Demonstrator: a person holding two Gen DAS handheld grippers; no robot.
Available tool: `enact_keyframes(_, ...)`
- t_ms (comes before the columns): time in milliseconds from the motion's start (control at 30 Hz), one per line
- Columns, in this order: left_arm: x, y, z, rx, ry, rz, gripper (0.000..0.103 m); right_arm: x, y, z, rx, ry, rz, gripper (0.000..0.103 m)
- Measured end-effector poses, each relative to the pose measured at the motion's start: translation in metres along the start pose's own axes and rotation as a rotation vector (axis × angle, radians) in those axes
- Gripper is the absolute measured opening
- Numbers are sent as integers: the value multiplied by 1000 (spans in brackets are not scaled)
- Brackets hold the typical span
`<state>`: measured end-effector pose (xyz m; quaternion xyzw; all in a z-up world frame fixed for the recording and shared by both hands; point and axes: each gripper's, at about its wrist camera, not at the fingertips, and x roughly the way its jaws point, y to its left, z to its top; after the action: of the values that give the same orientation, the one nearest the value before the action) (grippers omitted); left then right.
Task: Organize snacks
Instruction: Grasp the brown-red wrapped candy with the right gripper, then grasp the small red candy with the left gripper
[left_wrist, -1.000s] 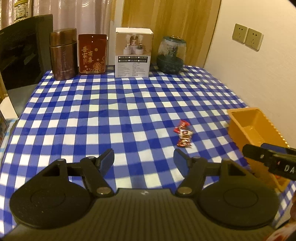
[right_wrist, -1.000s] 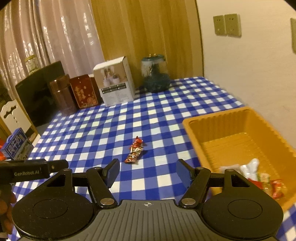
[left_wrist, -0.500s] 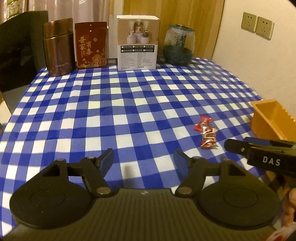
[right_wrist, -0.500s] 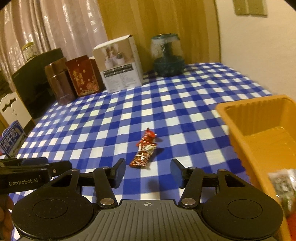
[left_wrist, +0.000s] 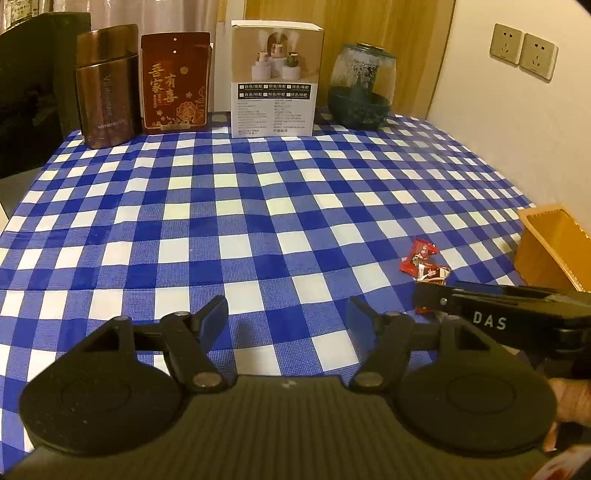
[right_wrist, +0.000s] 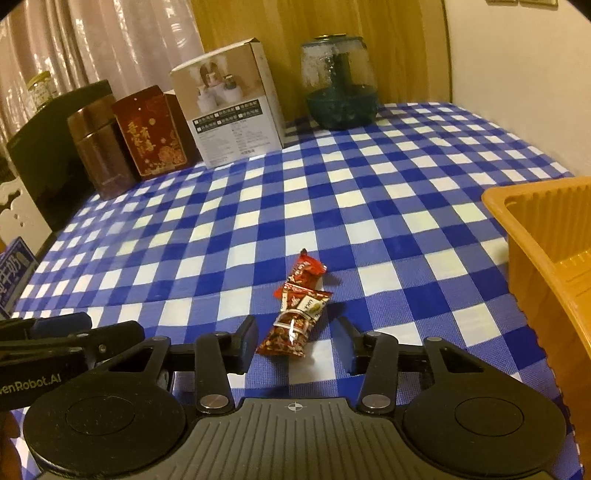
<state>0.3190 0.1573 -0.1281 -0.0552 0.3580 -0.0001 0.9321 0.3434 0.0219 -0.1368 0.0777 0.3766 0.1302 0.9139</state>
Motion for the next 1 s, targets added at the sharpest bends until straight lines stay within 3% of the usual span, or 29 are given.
enact_keyframes(133, 1, -2, -1, 5, 5, 0, 68, 3, 8, -1, -50, -9, -28, 43)
enact_keyframes(200, 2, -4, -1, 11, 9, -3, 68, 4, 9, -2, -62, -8, -45, 30)
enact_keyframes(300, 2, -7, -2, 23, 12, -10, 68, 2, 7, -1, -68, -5, -48, 22)
enact_keyframes(567, 16, -18, 4, 85, 13, -90, 66, -19, -12, 5, -28, -51, -101, 21)
enact_keyframes(767, 31, -46, 14, 183, 3, -186, 58, -23, -28, 9, 23, -36, -133, 21)
enact_keyframes(933, 48, -62, 21, 200, 0, -226, 51, -22, -35, 9, 35, -20, -140, 21)
enact_keyframes(1000, 54, -66, 23, 198, 0, -238, 42, -21, -37, 9, 45, -14, -137, 21)
